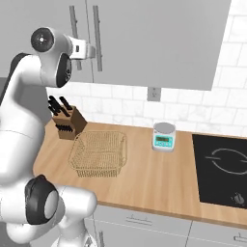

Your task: Open the cabinet, pick up the bread from the cabinet and place it in the basket. Then move the basket to the dining counter.

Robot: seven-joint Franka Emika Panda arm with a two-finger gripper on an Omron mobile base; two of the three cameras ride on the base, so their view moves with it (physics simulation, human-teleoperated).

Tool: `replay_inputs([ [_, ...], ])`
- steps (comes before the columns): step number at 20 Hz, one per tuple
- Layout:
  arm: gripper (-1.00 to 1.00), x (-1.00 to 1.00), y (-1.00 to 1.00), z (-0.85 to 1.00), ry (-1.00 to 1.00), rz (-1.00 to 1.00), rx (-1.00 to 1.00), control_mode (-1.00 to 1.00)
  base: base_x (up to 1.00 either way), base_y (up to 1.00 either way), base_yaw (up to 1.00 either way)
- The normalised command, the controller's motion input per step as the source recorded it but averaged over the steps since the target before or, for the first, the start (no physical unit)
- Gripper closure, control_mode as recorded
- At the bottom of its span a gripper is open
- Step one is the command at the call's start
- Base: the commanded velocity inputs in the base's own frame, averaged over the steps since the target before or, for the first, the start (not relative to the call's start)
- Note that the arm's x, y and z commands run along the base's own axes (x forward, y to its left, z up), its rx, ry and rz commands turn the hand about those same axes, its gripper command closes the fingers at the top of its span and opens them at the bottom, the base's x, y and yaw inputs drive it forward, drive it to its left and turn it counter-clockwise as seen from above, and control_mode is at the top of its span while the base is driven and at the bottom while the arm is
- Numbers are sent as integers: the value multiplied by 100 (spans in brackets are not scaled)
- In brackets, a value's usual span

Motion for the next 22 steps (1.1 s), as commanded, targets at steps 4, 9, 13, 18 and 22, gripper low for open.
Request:
replay_inputs([
  [4,100,-42,100,-24,-10,16,-2,-100,0,0,0],
  [9,100,-95,100,0,-10,5,-11,-100,0,0,0],
  [13,100,-89,100,1,0,0,-13,-100,0,0,0],
  [18,100,-77,100,0,0,0,-11,-100,0,0,0],
  [22,100,-85,100,0,0,0,-9,-100,0,0,0],
])
